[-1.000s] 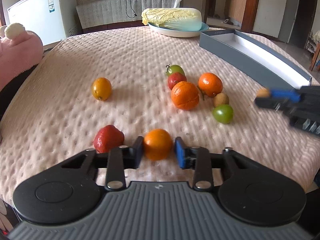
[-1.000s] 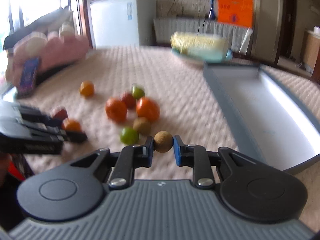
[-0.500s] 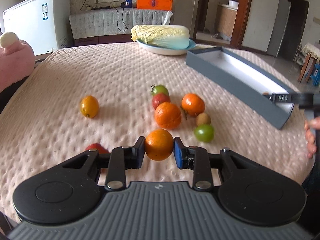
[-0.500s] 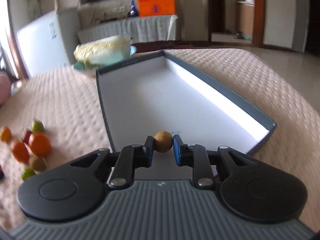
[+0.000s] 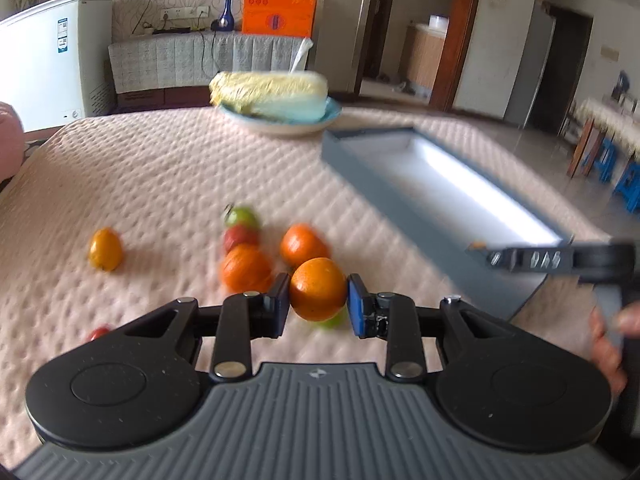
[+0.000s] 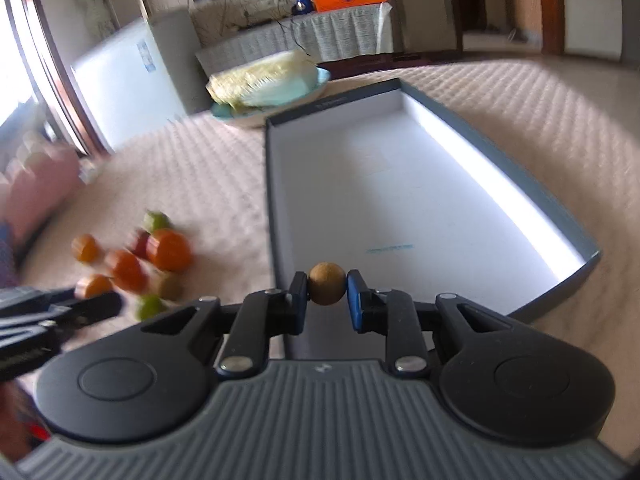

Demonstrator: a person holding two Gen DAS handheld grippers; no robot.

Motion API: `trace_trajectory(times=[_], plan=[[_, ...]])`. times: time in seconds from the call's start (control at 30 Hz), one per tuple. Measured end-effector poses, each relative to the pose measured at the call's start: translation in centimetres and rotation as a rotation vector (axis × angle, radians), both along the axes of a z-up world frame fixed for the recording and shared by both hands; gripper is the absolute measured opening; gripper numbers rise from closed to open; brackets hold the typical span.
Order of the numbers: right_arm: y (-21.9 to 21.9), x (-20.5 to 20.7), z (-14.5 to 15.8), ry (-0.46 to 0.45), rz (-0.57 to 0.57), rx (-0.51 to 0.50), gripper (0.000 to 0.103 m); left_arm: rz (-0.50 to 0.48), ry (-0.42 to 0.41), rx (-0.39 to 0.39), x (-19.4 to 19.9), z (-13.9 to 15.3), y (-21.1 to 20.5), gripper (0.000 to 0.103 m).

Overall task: Organize fruits
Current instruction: 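Carry the brown fruit into the grey box and open the right gripper while the left lifts the orange, then lower the orange into the grey box and open the left gripper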

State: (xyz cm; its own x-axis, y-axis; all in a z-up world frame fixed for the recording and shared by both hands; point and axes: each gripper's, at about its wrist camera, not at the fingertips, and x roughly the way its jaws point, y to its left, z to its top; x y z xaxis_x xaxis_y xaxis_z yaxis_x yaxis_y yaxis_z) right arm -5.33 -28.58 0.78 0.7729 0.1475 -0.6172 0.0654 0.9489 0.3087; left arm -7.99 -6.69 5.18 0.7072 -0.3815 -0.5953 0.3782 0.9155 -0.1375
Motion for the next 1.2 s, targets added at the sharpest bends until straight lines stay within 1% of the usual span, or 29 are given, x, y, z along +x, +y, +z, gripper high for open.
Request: trace_trajectory(times=[0.03,0.13,0.2,0.27,0.33,0.37,0.4,0.43,0.47,0.53,0.63,0.7,0.77,0.8,0.83,0.87,0.9,0.93,1.0,1.07,1.1,1.13,1.17,1.2], plan=[[-0.3,-0.1,0.2,-0.01,-0.014,0.003,0.025,-0.01,-0.013,-0.01,0.5,0.7,-0.7,0.035],[-1.2,-0.2,0.6,-0.036,-0.074,-0.085,0.026,-0.062,-0.063,0.006,2.3,3.0,-4.3,0.035],[-2.3,-0.1,0.7,-0.047,-0.119,-0.116,0.027,-0.105,-0.082,0.011,3.6,4.1,-7.4,0.035],[-3.5,0.2,0.4,-0.038,-0.149,-0.11,0.027,-0.14,-0.091,0.027,4.9,4.4,-10.6,0.035],[-4.3,0.5,-0.3,-0.013,-0.151,-0.084,0.026,-0.162,-0.077,0.051,6.3,3.7,-13.5,0.035],[-4.3,0.6,-0.4,-0.018,-0.144,-0.097,0.029,-0.166,-0.067,0.065,6.9,3.1,-14.8,0.035],[-4.3,0.7,-0.5,-0.023,-0.137,-0.116,0.039,-0.17,-0.055,0.078,7.5,2.4,-15.7,0.035],[-4.3,0.8,-0.6,-0.029,-0.132,-0.133,0.044,-0.167,-0.041,0.093,8.1,1.6,-16.6,0.035],[-4.3,0.7,-0.7,-0.04,-0.127,-0.151,0.055,-0.16,-0.029,0.106,8.5,0.8,-17.1,0.036],[-4.5,0.4,-0.6,-0.06,-0.114,-0.212,0.057,-0.14,-0.005,0.116,9.1,-0.5,-17.2,0.036],[-4.9,-0.7,0.3,-0.133,-0.128,-0.296,0.057,-0.114,0.017,0.083,8.8,-1.6,-15.4,0.035],[-5.5,-1.2,0.6,-0.17,-0.145,-0.321,0.056,-0.135,0.003,0.046,8.3,-2.1,-13.8,0.036],[-5.8,-1.0,0.2,-0.142,-0.136,-0.314,0.058,-0.144,0.002,0.039,7.9,-2.0,-13.6,0.036],[-5.5,-1.0,0.2,-0.141,-0.122,-0.338,0.058,-0.143,0.004,0.037,8.0,-1.9,-13.8,0.039],[-5.1,-0.9,0.1,-0.126,-0.098,-0.356,0.057,-0.153,-0.002,0.03,8.1,-1.8,-14.0,0.044],[-4.8,-0.6,-0.1,-0.098,-0.072,-0.355,0.056,-0.163,-0.014,0.03,8.1,-1.5,-14.3,0.047],[-4.5,-0.4,-0.5,-0.062,-0.055,-0.355,0.056,-0.168,-0.026,0.038,8.1,-1.3,-14.6,0.053],[-4.2,-0.1,-0.8,-0.02,-0.043,-0.349,0.056,-0.172,-0.031,0.049,8.1,-1.3,-15.0,0.055],[-3.3,-0.2,-0.7,-0.002,-0.029,-0.376,0.056,-0.185,-0.032,0.06,8.3,-1.1,-15.6,0.055],[-2.5,-0.9,-0.6,0.009,-0.015,-0.316,0.056,-0.186,-0.043,0.055,8.1,-0.6,-15.4,0.058],[-2.0,-1.1,-0.6,0.023,0.011,-0.282,0.058,-0.182,-0.046,0.043,7.9,-0.3,-15.1,0.063],[-1.2,-1.1,-0.8,0.038,0.045,-0.257,0.059,-0.172,-0.049,0.032,7.7,0.0,-14.5,0.066],[-0.3,-1.2,-0.9,0.043,0.054,-0.275,0.059,-0.159,-0.052,0.023,7.4,0.3,-13.9,0.066],[-0.2,-1.2,-0.8,0.043,0.055,-0.25,0.059,-0.149,-0.054,0.015,7.0,0.6,-13.0,0.066]])
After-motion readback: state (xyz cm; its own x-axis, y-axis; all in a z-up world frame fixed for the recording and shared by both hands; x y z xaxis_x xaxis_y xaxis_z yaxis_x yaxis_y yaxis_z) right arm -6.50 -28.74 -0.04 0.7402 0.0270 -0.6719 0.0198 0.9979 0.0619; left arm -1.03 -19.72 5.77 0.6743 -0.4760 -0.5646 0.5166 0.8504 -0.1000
